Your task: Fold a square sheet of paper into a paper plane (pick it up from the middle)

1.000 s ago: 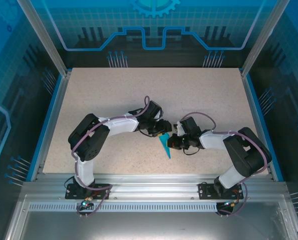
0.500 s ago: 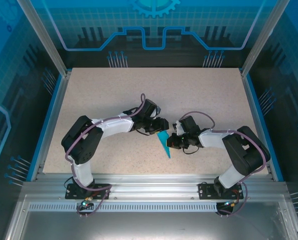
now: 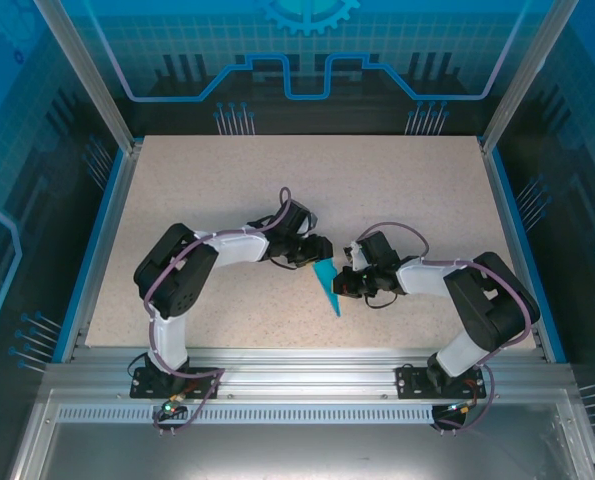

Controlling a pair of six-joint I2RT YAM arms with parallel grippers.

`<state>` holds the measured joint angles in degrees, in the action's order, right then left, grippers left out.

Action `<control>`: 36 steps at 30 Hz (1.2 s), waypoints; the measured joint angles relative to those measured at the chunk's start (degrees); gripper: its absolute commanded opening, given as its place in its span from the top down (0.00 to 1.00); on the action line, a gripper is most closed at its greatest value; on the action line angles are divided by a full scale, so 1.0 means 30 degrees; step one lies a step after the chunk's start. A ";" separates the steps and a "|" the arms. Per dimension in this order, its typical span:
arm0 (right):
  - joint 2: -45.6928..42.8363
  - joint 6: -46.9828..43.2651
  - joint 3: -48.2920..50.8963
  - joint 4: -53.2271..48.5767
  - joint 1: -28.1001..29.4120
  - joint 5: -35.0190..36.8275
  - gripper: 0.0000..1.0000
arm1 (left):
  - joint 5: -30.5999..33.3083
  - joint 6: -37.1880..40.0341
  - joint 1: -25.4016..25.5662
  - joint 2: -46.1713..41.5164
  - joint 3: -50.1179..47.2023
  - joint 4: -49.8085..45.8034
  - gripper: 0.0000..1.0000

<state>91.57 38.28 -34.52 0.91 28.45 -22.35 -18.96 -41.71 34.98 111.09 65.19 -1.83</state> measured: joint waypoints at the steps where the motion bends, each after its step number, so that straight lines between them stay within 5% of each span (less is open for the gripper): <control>1: 0.0022 -0.0087 -0.0022 -0.0022 0.0000 0.0000 1.00 | 0.0000 0.0138 -0.0058 0.0073 -0.0007 0.0095 0.52; 36: 0.0364 -0.0940 -0.0780 -0.1166 0.0000 -0.0080 1.00 | -0.1005 0.2324 -0.2798 0.0124 0.1107 -0.1304 0.50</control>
<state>92.66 35.46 -36.86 -2.59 28.45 -22.59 -21.98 -34.74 26.59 111.46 68.51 -5.74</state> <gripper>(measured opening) 0.038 0.498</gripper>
